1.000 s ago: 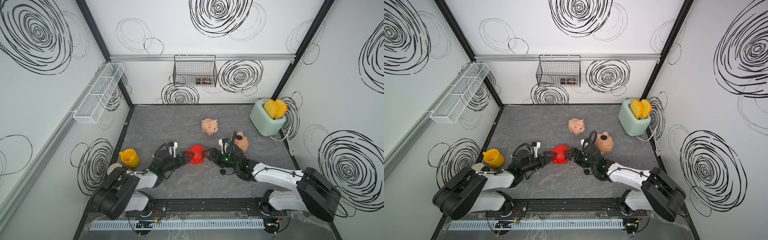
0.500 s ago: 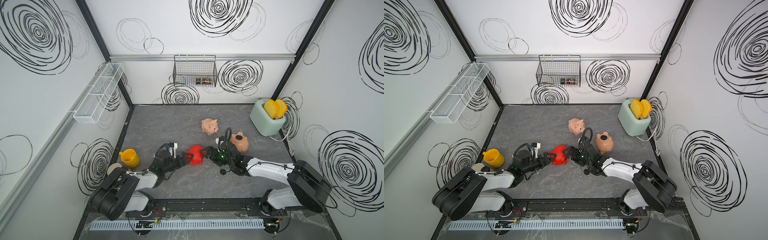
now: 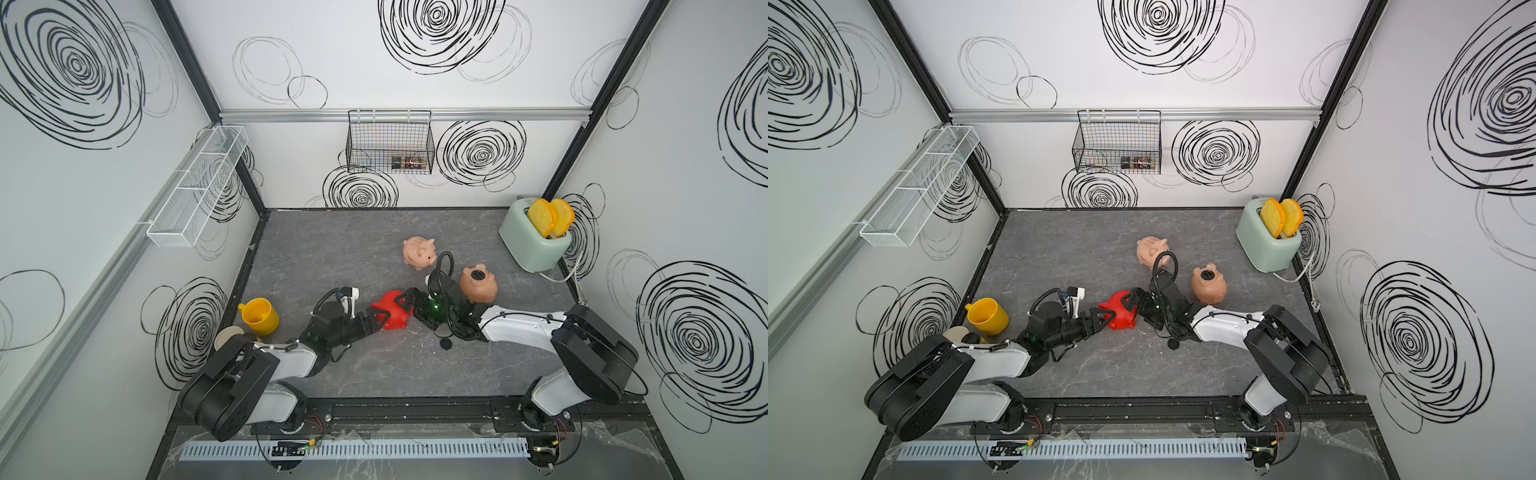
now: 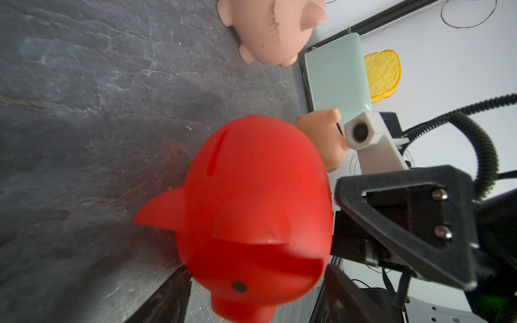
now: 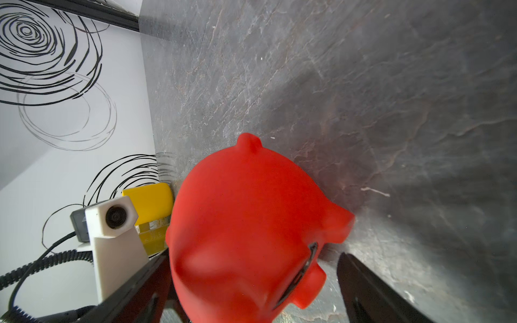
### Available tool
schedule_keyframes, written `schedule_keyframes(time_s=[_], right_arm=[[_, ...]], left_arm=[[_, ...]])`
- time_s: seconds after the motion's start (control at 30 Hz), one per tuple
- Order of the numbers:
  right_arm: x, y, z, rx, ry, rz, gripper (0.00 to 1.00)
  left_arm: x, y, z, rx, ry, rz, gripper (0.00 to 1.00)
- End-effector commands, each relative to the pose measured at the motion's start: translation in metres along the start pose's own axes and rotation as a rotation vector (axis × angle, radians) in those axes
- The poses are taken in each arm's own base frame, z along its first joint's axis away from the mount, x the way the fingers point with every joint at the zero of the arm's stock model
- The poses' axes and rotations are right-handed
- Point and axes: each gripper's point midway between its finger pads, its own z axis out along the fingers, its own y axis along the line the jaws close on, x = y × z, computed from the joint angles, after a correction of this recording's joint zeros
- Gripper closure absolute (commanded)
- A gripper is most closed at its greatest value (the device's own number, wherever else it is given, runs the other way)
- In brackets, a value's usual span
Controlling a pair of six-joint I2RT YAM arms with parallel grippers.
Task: Open piggy banks
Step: Pick up the piggy bank from the center of the board.
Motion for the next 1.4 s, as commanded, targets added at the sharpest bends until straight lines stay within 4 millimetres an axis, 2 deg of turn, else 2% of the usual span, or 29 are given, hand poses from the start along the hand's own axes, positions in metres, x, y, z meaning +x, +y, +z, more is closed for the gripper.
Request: schedule_keyframes(time_s=[0.0,0.17,0.33,0.4,0.6,1.2,1.37], right_arm=[[0.001,0.004,0.006,-0.010,0.027,0.014,0.02],[0.004,-0.004,0.012,0.004,0.040,0.026,0.00],[0.006,-0.023,0.010,0.012,0.040,0.077,0.05],[0.008,-0.029,0.010,0.008,0.047,0.094,0.07],[0.012,-0.038,0.009,0.016,0.056,0.107,0.09],[0.019,-0.061,-0.001,0.067,0.045,0.118,0.12],[0.019,-0.067,-0.003,0.077,0.038,0.124,0.12]], left_arm=[[-0.006,-0.009,0.000,0.035,-0.029,0.017,0.21],[-0.006,-0.009,-0.001,0.040,-0.030,0.010,0.18],[-0.016,-0.008,-0.009,0.046,-0.067,-0.004,0.00],[-0.019,-0.007,-0.012,0.045,-0.077,-0.007,0.04],[-0.026,-0.004,-0.016,0.038,-0.100,-0.018,0.04],[-0.035,-0.004,-0.006,0.081,-0.101,-0.074,0.04],[-0.035,0.006,-0.004,0.041,-0.101,-0.077,0.04]])
